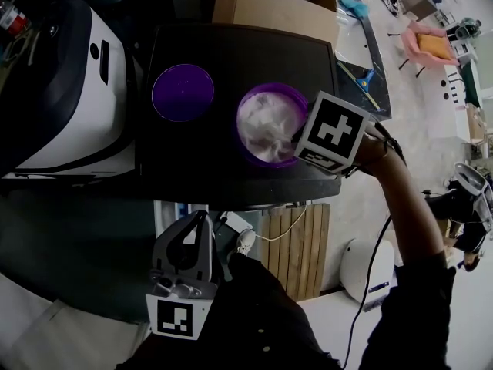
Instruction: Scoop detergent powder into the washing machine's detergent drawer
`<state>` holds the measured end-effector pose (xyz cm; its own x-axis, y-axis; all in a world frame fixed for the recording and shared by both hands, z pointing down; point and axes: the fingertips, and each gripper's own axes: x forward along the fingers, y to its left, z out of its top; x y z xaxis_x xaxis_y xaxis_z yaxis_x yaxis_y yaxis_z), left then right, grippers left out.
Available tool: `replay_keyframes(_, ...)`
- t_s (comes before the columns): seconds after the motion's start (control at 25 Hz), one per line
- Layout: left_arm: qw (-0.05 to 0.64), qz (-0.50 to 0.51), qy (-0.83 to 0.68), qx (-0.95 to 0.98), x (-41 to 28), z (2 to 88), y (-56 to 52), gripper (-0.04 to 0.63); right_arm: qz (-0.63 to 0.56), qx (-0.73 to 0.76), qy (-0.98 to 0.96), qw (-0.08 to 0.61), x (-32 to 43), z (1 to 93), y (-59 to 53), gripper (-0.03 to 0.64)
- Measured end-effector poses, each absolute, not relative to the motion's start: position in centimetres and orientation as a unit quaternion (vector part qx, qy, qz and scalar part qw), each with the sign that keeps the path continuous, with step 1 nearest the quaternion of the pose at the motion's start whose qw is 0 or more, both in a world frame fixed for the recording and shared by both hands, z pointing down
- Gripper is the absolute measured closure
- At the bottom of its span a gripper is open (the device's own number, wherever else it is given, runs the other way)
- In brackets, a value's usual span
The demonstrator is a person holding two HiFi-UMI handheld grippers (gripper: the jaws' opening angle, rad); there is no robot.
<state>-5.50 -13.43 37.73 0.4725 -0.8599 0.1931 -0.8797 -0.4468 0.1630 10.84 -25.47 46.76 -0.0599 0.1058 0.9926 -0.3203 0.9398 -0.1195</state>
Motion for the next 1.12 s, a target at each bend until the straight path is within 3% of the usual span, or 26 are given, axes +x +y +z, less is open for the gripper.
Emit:
replay_keyframes(0.48,0.128,0.045,-0.511,0.849,-5.9,38.3,-14.3,0.580,0.296,-0.005,-0.718,0.630,9.2,47.4,-23.3,0.584)
replay_keyframes(1.12,0.123,0.042,-0.508,0.851,-5.5,37.7,-14.9,0.580,0.432,-0.009,-0.753,0.497,8.8,45.2,-23.1,0.584)
